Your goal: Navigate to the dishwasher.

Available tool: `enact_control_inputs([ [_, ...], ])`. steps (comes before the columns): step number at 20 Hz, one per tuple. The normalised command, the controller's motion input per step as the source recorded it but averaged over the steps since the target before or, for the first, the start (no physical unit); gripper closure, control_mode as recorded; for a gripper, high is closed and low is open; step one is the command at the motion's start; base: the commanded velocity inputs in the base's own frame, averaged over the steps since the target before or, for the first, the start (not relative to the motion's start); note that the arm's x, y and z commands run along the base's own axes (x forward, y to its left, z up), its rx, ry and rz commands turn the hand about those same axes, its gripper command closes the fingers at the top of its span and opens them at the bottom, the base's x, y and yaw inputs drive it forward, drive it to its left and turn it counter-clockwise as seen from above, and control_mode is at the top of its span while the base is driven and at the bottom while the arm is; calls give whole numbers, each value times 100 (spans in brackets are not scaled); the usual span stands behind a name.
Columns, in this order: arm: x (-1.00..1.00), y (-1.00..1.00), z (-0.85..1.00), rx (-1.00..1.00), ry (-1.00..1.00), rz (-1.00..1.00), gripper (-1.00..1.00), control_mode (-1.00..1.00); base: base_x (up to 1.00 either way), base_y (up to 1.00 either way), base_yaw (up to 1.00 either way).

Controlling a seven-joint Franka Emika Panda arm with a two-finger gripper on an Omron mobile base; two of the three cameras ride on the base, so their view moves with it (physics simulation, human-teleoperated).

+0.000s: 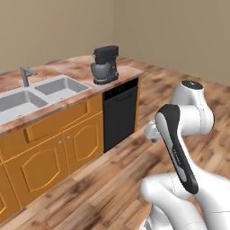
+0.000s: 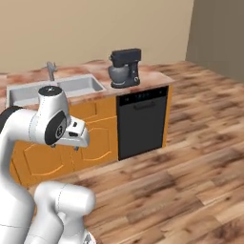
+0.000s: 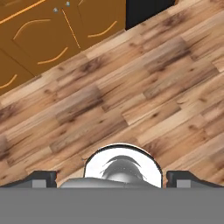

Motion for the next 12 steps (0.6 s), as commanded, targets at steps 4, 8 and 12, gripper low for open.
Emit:
enact_control_inputs([
  [4,0,0,0,0,0,0,-100,100,94,-78,25],
  [8,0,0,0,0,0,0,-100,100,97,-76,26],
  [12,0,0,0,0,0,0,-100,100,100,-68,28],
])
